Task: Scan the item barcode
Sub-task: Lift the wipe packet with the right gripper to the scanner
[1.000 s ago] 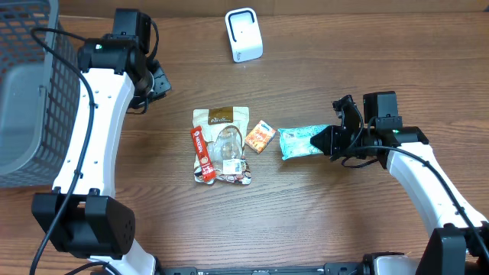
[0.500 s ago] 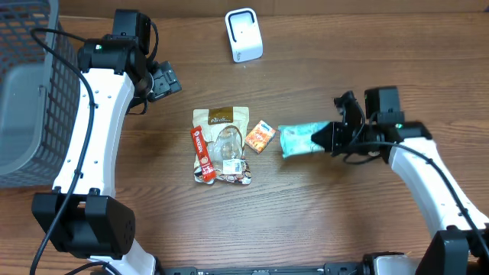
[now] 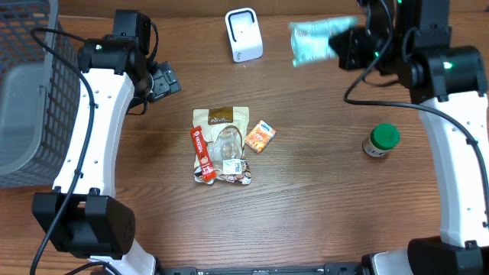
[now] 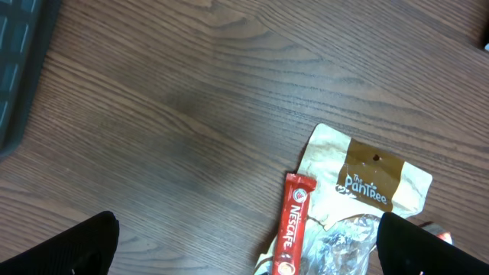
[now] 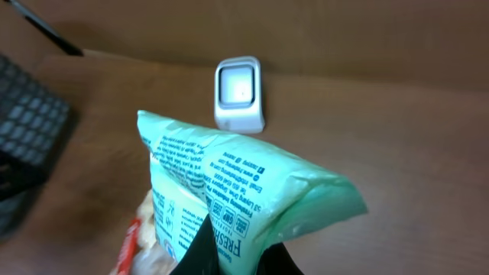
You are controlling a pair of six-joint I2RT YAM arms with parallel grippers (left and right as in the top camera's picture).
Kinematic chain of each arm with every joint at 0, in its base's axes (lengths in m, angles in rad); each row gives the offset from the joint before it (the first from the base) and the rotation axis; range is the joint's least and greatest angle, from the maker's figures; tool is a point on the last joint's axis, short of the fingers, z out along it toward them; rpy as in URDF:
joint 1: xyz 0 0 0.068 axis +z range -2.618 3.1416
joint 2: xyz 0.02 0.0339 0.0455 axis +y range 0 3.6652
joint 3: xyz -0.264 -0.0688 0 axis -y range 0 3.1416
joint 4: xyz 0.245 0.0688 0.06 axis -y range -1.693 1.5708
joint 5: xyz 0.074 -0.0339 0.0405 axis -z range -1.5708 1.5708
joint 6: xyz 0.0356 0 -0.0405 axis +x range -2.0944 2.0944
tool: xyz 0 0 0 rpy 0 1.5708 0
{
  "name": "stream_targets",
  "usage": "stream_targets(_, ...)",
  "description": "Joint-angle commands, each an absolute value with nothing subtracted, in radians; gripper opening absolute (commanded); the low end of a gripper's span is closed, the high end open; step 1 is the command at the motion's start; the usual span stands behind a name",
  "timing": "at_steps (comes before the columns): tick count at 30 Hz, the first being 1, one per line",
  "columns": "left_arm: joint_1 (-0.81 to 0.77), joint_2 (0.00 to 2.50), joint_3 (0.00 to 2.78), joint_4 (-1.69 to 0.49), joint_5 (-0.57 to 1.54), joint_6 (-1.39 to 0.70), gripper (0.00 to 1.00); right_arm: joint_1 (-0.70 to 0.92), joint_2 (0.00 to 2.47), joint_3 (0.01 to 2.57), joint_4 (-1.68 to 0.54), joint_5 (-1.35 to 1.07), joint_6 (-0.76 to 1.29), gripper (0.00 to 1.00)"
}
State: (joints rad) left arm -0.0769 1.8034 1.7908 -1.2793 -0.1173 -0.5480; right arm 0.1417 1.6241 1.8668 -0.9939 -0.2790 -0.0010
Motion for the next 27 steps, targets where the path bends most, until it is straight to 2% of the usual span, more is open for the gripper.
stream_targets(1, -0.079, 1.811, 1.787, -1.279, -0.131, -0.546, 1.0, 0.212, 1.679, 1.873, -0.893, -0.041, -0.062, 0.04)
stream_targets(10, -0.079, 1.811, 1.787, -1.279, -0.131, -0.546, 1.0, 0.409, 1.913, 1.873, -0.616, 0.26, -0.393, 0.04)
stream_targets(15, -0.079, 1.811, 1.787, -1.279, -0.131, -0.546, 1.0, 0.489, 2.087, 1.873, -0.385, 0.479, -0.611, 0.04)
stream_targets(22, -0.079, 1.811, 1.787, -1.279, -0.131, -0.546, 0.99, 0.511, 2.266, 1.873, -0.008, 0.636, -0.812, 0.04)
stream_targets(27, -0.079, 1.811, 1.787, -1.279, -0.131, -0.546, 1.0, 0.515, 2.314, 1.873, 0.108, 0.646, -0.997, 0.04)
